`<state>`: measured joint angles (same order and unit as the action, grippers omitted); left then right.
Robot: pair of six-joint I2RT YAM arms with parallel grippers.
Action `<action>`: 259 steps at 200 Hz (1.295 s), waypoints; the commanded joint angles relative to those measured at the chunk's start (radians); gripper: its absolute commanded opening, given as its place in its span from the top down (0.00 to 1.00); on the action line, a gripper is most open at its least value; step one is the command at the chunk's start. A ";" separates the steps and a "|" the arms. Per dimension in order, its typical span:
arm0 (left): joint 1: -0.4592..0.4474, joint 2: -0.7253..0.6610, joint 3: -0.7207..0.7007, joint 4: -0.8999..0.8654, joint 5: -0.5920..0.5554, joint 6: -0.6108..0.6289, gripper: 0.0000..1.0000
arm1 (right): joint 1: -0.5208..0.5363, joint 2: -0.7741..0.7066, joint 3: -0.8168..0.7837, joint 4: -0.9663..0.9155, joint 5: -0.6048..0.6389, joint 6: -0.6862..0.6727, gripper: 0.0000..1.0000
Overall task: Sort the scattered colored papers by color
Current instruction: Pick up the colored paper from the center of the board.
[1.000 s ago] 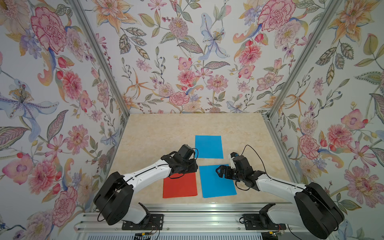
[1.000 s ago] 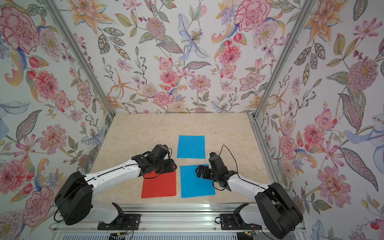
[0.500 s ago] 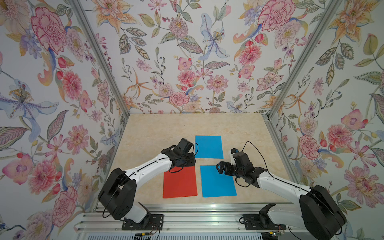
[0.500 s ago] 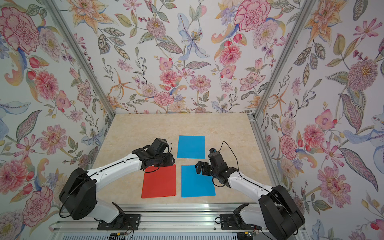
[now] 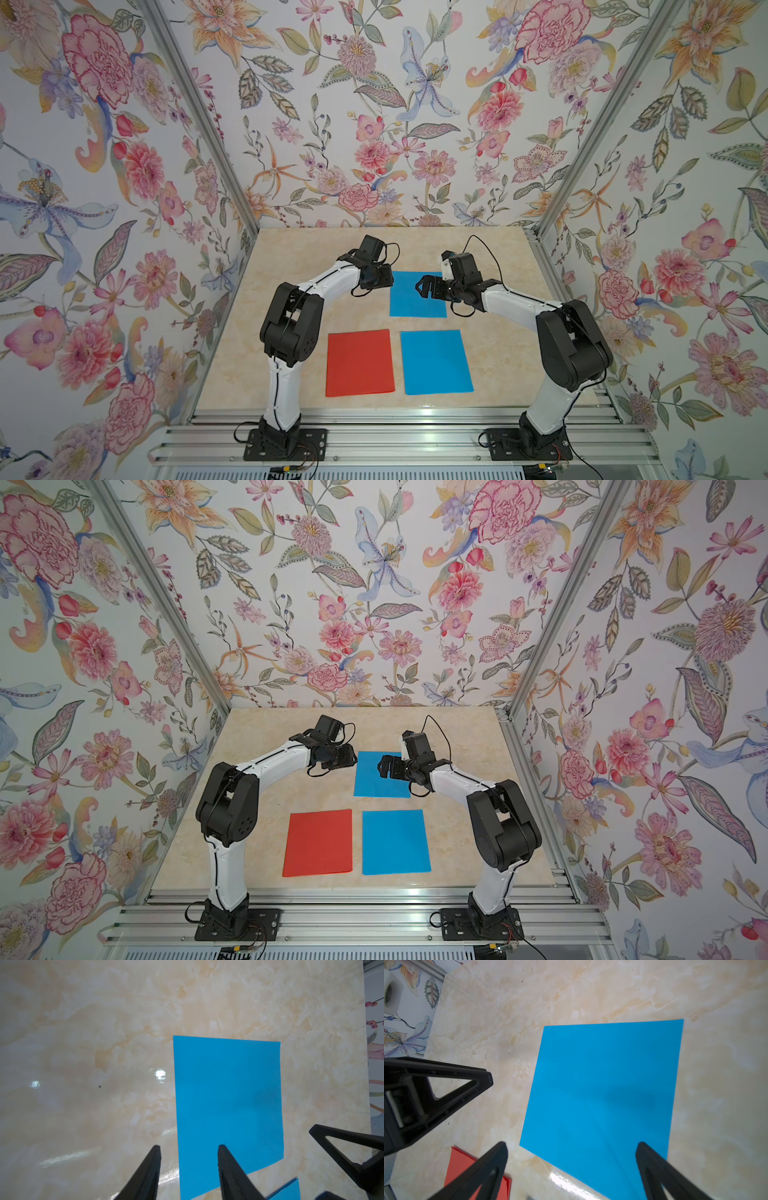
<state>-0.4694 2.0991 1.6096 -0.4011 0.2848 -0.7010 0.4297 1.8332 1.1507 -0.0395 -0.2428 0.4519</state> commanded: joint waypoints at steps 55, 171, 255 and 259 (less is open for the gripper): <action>0.030 0.185 0.177 -0.019 0.074 -0.002 0.56 | -0.042 0.160 0.118 -0.026 -0.094 -0.025 0.00; 0.034 0.213 0.150 -0.047 0.063 0.018 0.57 | -0.049 0.213 0.103 -0.020 -0.116 -0.024 0.00; 0.030 0.230 0.135 -0.061 0.068 0.022 0.57 | -0.047 0.228 0.107 -0.008 -0.132 -0.016 0.00; 0.029 0.230 0.136 -0.062 0.068 0.021 0.57 | -0.047 0.228 0.106 -0.008 -0.133 -0.016 0.00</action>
<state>-0.4469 2.2894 1.7618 -0.4274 0.3412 -0.6968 0.3843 2.0174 1.2514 -0.0250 -0.3599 0.4370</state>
